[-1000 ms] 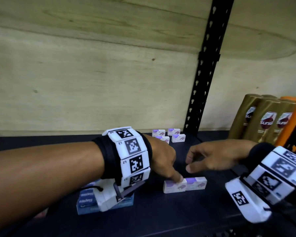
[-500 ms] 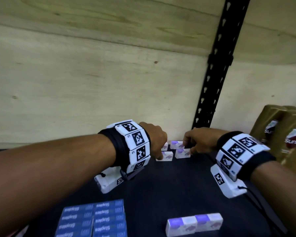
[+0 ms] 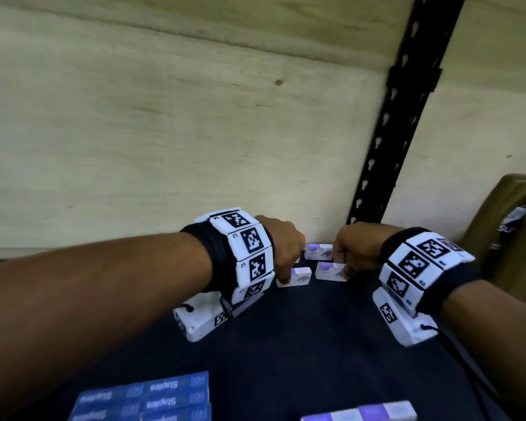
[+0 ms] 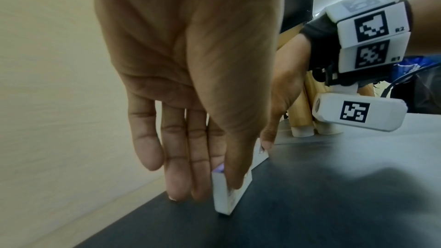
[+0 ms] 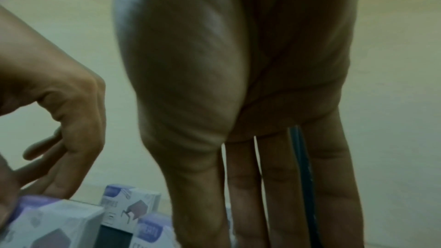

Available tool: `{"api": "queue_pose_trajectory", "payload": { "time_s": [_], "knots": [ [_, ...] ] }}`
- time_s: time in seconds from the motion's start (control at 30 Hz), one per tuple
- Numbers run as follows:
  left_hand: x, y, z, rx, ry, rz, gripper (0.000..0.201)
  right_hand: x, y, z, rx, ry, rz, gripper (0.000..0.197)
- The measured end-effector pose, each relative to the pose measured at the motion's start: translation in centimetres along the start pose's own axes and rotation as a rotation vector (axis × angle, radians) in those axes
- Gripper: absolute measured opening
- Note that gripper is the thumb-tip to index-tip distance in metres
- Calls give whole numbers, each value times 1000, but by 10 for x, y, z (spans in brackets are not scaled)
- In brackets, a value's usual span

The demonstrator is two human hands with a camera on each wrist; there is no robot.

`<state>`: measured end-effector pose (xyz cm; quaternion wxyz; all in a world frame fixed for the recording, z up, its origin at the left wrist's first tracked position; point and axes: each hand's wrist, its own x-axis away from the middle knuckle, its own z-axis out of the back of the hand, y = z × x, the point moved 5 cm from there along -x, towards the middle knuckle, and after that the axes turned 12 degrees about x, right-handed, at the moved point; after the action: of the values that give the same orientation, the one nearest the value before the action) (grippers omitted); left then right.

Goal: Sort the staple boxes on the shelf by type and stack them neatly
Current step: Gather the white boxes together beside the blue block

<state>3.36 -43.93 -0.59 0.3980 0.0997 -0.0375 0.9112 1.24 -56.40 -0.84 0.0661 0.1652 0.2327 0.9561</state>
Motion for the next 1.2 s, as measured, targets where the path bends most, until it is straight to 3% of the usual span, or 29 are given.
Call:
{"api": "queue_pose_trajectory", "payload": {
  "time_s": [0.6,0.8,0.93,1.2],
  "knots": [
    [86,37,-22,75,-181,-109,21,92,-23,-14,-44,-32,76,32],
    [110,38,-28,83,-53,-176,28,120,-20,-26,-124,-56,100,24],
    [115,44,-35,131,-218,-130,25,134,-20,-33,-164,-54,116,19],
    [121,40,-42,156,-230,-83,17,157,-27,-37,-233,-83,166,10]
  ]
}}
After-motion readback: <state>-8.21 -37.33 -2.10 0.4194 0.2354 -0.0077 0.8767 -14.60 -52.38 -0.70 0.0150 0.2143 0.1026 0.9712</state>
